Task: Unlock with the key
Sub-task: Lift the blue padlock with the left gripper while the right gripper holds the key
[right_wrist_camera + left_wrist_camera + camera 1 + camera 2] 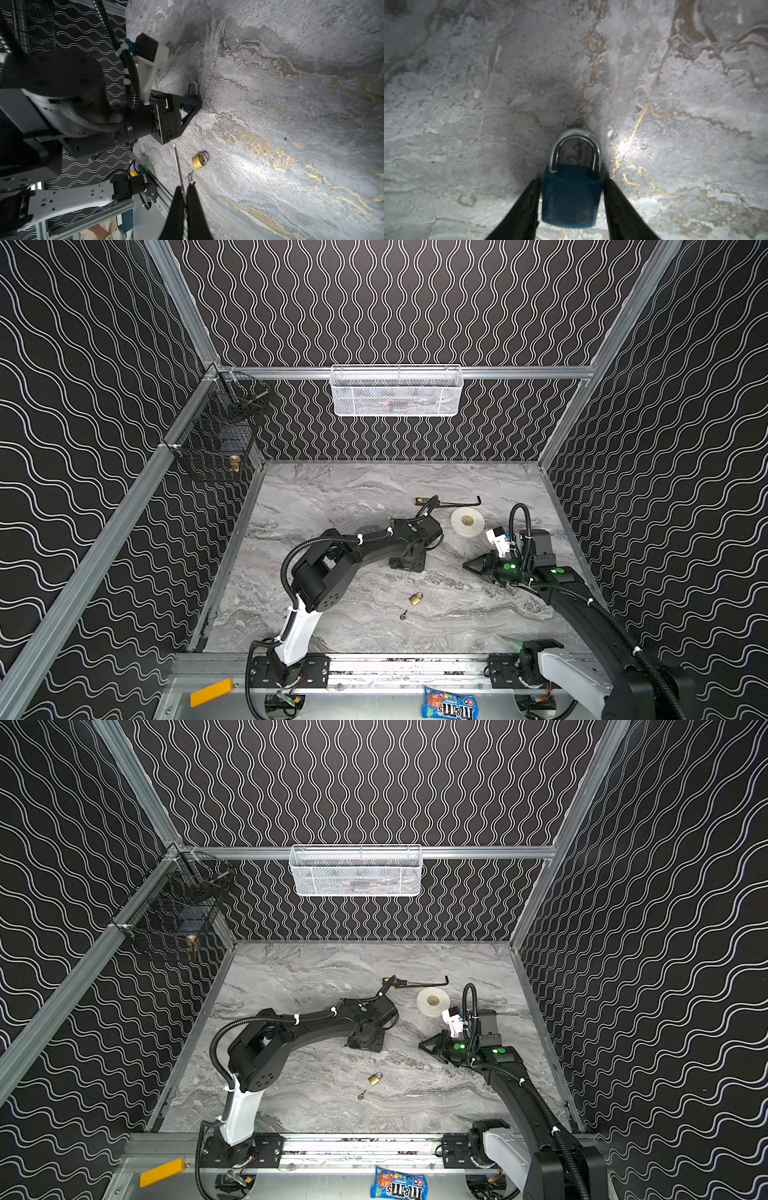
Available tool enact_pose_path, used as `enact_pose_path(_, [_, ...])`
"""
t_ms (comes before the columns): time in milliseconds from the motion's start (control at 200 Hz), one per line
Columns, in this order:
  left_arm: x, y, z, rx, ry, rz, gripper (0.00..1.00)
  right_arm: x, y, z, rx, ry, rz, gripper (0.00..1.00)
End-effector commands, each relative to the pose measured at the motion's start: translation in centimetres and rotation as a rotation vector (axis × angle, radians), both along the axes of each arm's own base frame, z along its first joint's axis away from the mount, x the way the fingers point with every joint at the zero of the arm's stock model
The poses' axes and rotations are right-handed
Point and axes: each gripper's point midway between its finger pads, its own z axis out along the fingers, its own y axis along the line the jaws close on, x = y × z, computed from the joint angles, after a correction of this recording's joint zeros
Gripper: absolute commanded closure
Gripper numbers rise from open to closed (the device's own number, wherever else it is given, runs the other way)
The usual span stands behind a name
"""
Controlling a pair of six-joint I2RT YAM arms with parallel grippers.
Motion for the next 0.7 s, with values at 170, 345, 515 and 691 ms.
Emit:
enact_pose_path(170, [-2.0,1.5,-1.3,0.061,0.093,0.003,0.60,0.0,0.3,0.5,0.011,-0.018,0.025,1.00])
enact_pose_path(345, [-1.6,1.3,-0.5,0.039,0.065,0.021,0.64,-0.1,0.3,0.8,0.011,-0.020,0.039,1.00])
enact_pose_path(515, [-0.7,0.5,1.4,-0.038,0.007,0.062,0.69,-0.4,0.6,0.6,-0.012,-0.008,0.065,1.00])
enact_pose_path(691, [-0.8,0.8,3.9,-0.146,-0.063,0.143,0.74,-0.7,1.7,0.6,-0.061,0.007,0.095,1.00])
